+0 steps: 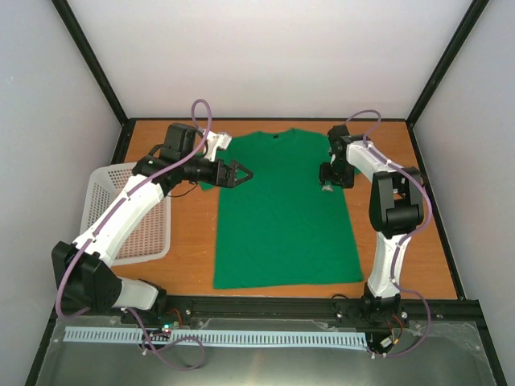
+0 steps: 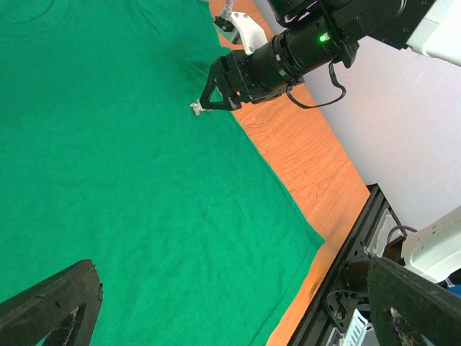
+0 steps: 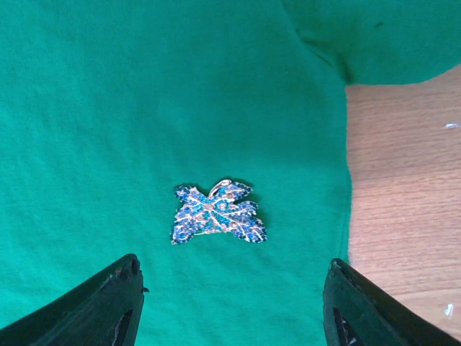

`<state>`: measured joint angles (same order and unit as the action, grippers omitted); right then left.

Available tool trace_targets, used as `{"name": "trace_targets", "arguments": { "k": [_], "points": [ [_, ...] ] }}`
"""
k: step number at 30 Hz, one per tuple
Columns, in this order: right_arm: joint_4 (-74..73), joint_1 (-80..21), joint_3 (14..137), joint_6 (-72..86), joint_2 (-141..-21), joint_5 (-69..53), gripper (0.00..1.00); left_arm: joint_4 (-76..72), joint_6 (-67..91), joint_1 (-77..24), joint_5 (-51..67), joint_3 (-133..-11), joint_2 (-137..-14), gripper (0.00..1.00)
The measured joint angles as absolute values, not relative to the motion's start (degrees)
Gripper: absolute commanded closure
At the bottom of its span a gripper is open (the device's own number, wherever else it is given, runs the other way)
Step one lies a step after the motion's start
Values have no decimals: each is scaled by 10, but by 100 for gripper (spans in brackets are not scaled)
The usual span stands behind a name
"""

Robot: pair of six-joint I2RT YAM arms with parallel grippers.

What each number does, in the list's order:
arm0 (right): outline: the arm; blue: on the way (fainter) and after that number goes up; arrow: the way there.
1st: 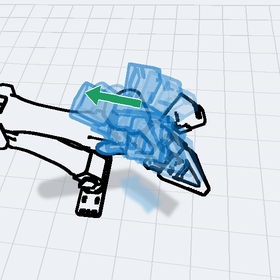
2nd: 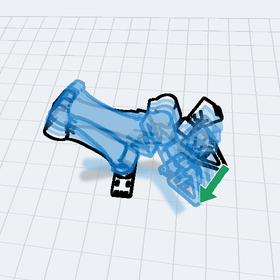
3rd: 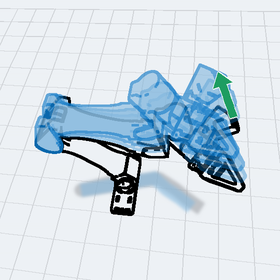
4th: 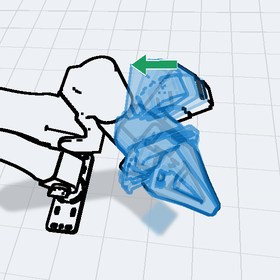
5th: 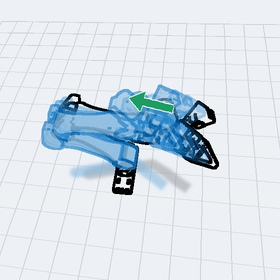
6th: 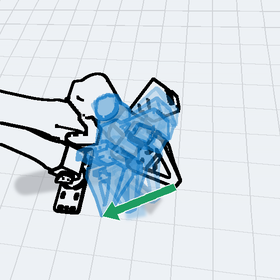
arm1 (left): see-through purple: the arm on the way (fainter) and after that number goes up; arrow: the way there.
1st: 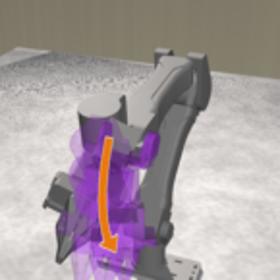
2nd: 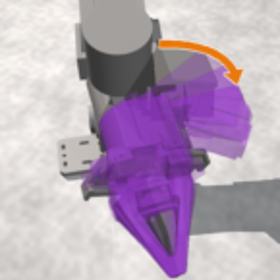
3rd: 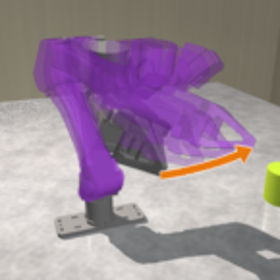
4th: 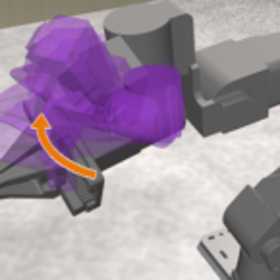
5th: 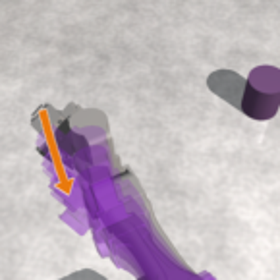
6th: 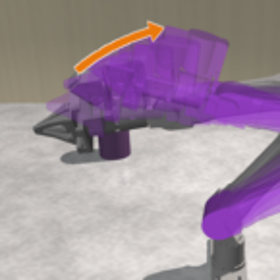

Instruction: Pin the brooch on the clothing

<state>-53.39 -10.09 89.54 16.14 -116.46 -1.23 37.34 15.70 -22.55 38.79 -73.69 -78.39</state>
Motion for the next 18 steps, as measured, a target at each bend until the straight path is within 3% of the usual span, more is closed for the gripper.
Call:
{"name": "trace_targets", "arguments": {
  "k": [8,18],
  "points": [
    [-549,-119,935,175,-1195,-8,42,373,157,-225,389,-737,-778,0],
    [-573,-120,951,181,-1230,-2,42,373,157,-226,388,-737,-777,0]
  ]
}}
